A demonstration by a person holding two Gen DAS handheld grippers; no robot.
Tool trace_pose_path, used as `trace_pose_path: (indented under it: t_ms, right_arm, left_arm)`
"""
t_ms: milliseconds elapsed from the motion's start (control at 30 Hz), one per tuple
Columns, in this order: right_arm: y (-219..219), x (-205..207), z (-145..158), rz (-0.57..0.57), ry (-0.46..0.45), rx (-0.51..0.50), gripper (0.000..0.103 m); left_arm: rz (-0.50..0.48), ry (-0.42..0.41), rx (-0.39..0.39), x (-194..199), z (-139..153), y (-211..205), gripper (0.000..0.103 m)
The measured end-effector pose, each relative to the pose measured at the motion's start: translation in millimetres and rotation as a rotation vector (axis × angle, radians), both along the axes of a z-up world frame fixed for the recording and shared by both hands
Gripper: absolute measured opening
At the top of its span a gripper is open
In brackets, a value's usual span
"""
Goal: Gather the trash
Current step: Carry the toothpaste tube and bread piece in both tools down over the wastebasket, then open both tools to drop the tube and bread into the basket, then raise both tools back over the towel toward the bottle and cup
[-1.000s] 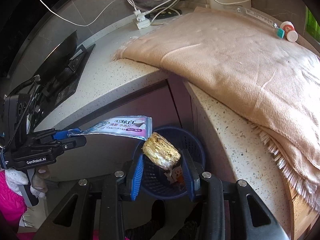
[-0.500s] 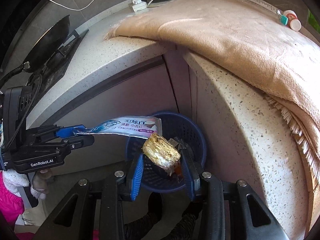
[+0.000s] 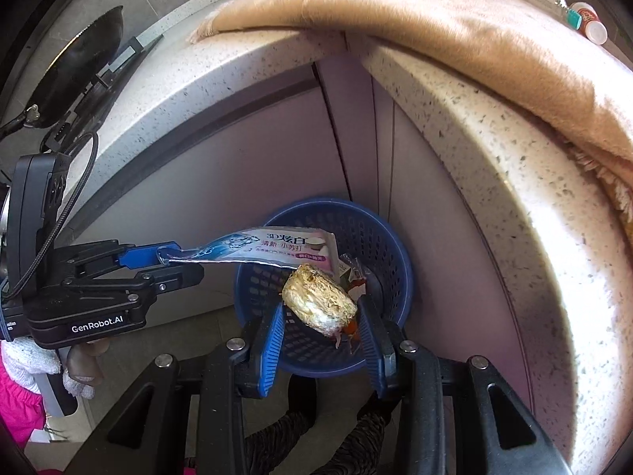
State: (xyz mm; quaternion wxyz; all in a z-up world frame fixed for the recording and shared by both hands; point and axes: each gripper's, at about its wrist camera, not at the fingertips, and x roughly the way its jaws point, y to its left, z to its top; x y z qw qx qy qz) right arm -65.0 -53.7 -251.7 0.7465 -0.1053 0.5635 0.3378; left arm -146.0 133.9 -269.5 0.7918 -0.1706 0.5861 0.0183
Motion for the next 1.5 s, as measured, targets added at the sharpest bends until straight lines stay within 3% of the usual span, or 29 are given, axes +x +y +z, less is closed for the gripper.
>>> trace_pose_path:
  t_ms: [567,900,1033,1267,1500]
  right_arm:
    - [11,15,-28,-0.007,0.026,-0.031,0.038]
    - [12,16,-32,0.001,0.034,-0.049,0.04]
    - [11,17,-28,0.0,0.02,-0.05,0.054]
    - [6,19,-22,-0.006,0.012,-0.046,0.061]
    - [4,20,-15,-0.009,0.01,-0.035,0.061]
  left_arm:
    - [-0.01,0.036,0.016,20,-24,-12,0.045]
    - [-0.014,0.05,0.032,24,-23,-13,0.048]
    - [-0.014,0.054,0.035,25,-22,-14,0.055]
    - [-0.011,0.047,0.047,25,-19,-14,0.057]
    - [-0.008,0.04,0.057,23,-11,-12,0.057]
